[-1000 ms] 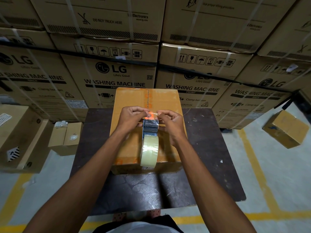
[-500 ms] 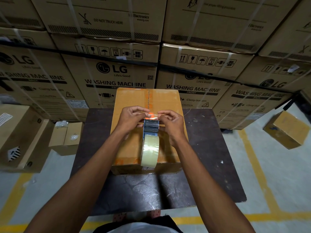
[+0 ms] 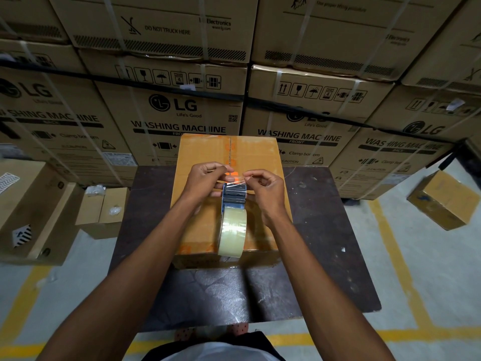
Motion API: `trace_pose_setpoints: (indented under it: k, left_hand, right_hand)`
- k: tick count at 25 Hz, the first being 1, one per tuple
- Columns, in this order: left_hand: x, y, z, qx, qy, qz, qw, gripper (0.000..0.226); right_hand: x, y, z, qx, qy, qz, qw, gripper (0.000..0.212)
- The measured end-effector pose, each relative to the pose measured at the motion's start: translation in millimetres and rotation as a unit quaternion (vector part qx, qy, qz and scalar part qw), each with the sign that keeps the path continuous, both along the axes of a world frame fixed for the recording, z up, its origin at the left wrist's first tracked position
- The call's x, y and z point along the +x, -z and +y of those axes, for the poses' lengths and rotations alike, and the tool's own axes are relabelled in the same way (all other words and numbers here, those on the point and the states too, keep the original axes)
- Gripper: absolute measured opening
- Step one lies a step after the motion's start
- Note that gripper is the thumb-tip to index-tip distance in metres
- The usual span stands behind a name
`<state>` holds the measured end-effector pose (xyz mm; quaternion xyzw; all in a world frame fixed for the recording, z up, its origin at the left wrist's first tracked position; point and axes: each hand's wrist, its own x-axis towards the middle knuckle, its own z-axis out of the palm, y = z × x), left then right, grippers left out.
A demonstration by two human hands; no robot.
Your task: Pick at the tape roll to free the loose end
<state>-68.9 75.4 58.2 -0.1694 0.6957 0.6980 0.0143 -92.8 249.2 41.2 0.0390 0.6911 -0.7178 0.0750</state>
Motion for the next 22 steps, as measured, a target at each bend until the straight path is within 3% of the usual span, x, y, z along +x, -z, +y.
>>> trace_pose_setpoints:
  k: [15,22]
  left_hand:
    - [-4.0,2.7,0.7,-0.022,0.013,0.009,1.000,0.015]
    - [-4.1,4.4,2.2,-0.025,0.002,0.019,1.000,0.022]
  right_hand:
    - [-0.3,6.4,0.2,0.029,0.013,0.037,0.999,0.011]
    - [-0.8,-1.6,0.9,-0.001,0.034,-0.035,0.999,0.014]
